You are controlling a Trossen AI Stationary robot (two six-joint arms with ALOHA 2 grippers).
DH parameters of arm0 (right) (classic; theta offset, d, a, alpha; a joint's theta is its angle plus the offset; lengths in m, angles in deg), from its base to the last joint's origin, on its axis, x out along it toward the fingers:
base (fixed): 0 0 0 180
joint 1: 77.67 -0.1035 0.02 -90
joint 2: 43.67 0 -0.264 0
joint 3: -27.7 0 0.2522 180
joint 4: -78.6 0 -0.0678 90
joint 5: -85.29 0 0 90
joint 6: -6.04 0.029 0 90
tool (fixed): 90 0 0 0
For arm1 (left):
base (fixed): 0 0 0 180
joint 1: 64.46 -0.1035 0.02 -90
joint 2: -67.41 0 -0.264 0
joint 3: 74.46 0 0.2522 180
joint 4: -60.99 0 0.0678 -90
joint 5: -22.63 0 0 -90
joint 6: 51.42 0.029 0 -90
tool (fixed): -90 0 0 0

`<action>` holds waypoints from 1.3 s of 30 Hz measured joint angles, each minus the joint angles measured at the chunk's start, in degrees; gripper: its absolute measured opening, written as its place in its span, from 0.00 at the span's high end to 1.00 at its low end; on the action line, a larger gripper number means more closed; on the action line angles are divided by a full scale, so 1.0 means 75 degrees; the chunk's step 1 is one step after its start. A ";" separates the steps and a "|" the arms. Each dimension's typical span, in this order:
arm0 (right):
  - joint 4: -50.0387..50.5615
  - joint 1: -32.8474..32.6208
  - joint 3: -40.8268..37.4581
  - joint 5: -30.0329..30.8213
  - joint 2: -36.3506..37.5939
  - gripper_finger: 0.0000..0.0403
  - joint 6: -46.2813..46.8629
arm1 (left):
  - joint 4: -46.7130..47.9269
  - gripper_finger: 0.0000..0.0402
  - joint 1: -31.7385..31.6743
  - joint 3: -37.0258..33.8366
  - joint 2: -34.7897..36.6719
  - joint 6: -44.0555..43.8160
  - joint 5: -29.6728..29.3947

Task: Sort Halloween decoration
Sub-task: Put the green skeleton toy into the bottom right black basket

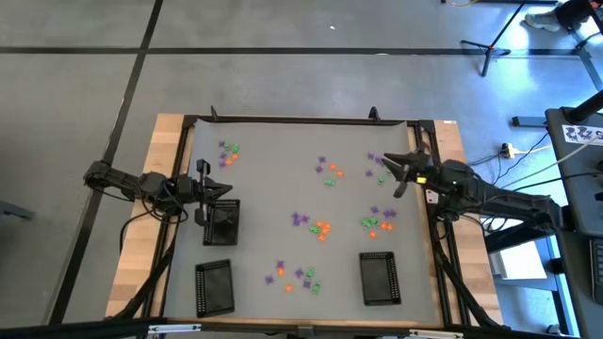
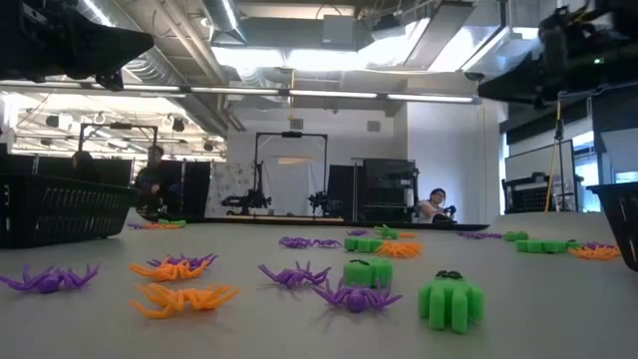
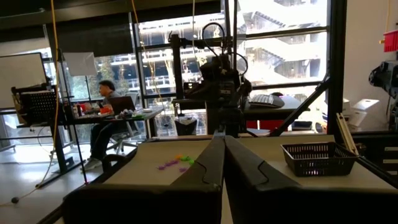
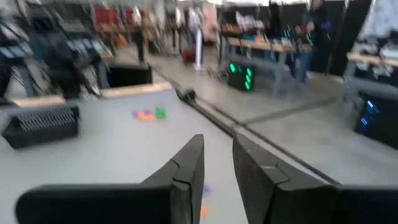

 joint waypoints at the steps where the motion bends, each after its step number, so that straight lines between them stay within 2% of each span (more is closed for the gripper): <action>1: 0.0061 0.0000 0.0087 0.0063 -0.0217 0.79 -0.0013 | 0.0000 1.00 0.0000 -0.0001 0.0002 0.0000 0.0000; 9: 0.0152 0.0000 0.0387 0.0085 -0.1653 0.79 -0.0025 | 0.0000 1.00 0.0000 -0.0001 0.0002 0.0000 0.0000; 16: 0.1001 0.0000 0.0390 0.0162 -0.2611 0.79 0.0534 | 0.0000 1.00 -0.0002 -0.0001 0.0002 0.0000 0.0000; 23: 0.1840 0.0054 0.0390 0.0994 -0.3087 0.79 0.1665 | 0.0000 1.00 -0.0002 -0.0001 0.0001 0.0000 0.0000; 26: 0.2405 0.0376 0.0607 0.0785 -0.3089 0.79 0.1957 | 0.0000 1.00 -0.0003 -0.0003 -0.0001 0.0000 0.0000; 32: 0.4040 0.1223 0.1800 -0.0089 -0.3198 0.79 0.1986 | 0.0001 1.00 -0.0003 -0.0002 0.0002 0.0000 0.0000; 36: 0.3769 0.1540 0.1914 -0.0692 -0.3375 0.79 0.1980 | 0.0000 1.00 -0.0003 -0.0003 0.0002 0.0000 0.0000; 39: 0.3327 0.1553 0.1813 -0.0824 -0.3534 0.79 0.1980 | 0.0000 1.00 -0.0002 -0.0001 0.0002 0.0000 0.0001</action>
